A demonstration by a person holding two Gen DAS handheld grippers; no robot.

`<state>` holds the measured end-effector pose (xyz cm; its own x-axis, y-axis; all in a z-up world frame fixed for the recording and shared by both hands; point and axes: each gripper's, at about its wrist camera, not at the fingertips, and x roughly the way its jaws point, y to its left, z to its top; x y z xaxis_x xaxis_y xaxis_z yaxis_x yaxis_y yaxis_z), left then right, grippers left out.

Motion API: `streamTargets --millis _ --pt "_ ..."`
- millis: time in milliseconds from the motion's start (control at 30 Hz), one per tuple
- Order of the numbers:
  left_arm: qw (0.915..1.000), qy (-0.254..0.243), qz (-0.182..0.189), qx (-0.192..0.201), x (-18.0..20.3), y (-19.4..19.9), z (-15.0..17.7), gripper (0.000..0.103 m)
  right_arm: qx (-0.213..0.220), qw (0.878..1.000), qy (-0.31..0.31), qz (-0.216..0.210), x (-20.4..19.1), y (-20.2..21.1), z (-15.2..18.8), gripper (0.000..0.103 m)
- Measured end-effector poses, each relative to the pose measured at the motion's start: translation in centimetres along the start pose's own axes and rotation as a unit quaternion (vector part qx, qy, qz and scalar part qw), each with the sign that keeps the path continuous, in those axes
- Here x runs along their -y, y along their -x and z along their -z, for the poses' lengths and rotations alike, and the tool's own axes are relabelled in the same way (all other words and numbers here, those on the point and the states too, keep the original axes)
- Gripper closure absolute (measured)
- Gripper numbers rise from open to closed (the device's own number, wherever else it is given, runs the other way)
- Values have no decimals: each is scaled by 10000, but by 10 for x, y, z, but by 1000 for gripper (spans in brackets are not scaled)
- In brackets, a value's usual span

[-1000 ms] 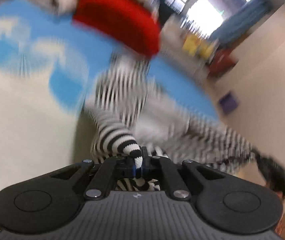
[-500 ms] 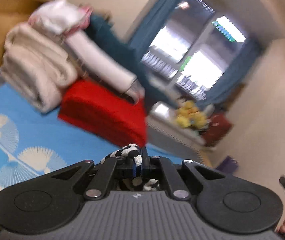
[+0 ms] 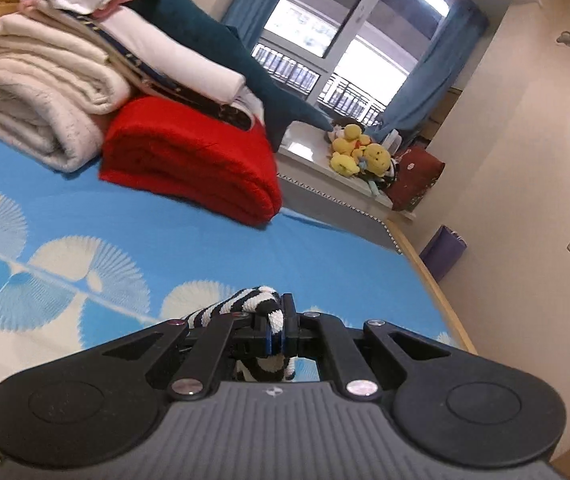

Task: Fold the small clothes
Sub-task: 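Lift the cardigan high with both grippers and shake it out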

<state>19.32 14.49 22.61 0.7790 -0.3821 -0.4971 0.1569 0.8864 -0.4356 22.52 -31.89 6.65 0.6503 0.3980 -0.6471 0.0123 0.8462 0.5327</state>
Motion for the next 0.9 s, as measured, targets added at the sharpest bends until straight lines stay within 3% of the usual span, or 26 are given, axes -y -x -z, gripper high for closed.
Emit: streamTargets --millis 67,100,167,233,367,433,567,600,633,667,733,900 --pt "10000 26 -61 52 -5 26 12 99 -387 9939 -1022 -176 20 -30 11 26" --pt "9999 60 -85 89 -9 39 19 99 -507 9874 -1409 -510 23 -39 19 26" --pt "9997 155 -94 141 -20 65 34 99 -470 9817 -1502 -1076 10 -44 22 25" --pt "9996 232 -118 80 -38 91 64 99 -426 9815 -1200 -1432 -15 -38 23 18" --pt "9974 525 -352 -341 -75 116 128 99 -553 9849 -1021 -1280 -43 -32 29 17" --pt "9940 809 -463 -570 -95 120 153 99 -525 9878 -899 -1157 -54 -35 33 10" --pt "9886 1112 -694 -740 -125 126 179 99 -757 9962 164 -389 -76 -121 38 6" --pt "9885 1123 -699 -738 -130 129 182 99 -1026 9938 358 -246 -77 -141 39 24" --pt "9885 1118 -720 -716 -133 133 183 99 -1267 9904 532 -163 -78 -152 48 80" --pt "9885 1122 -748 -688 -136 135 182 99 -1364 9879 731 -119 -82 -151 58 94" --pt "9881 1191 -756 -609 -142 143 178 99 -973 9896 1052 -81 -91 -122 69 94" --pt "9913 1156 -585 -241 -138 162 145 99 567 9849 1601 -327 -110 36 70 97"
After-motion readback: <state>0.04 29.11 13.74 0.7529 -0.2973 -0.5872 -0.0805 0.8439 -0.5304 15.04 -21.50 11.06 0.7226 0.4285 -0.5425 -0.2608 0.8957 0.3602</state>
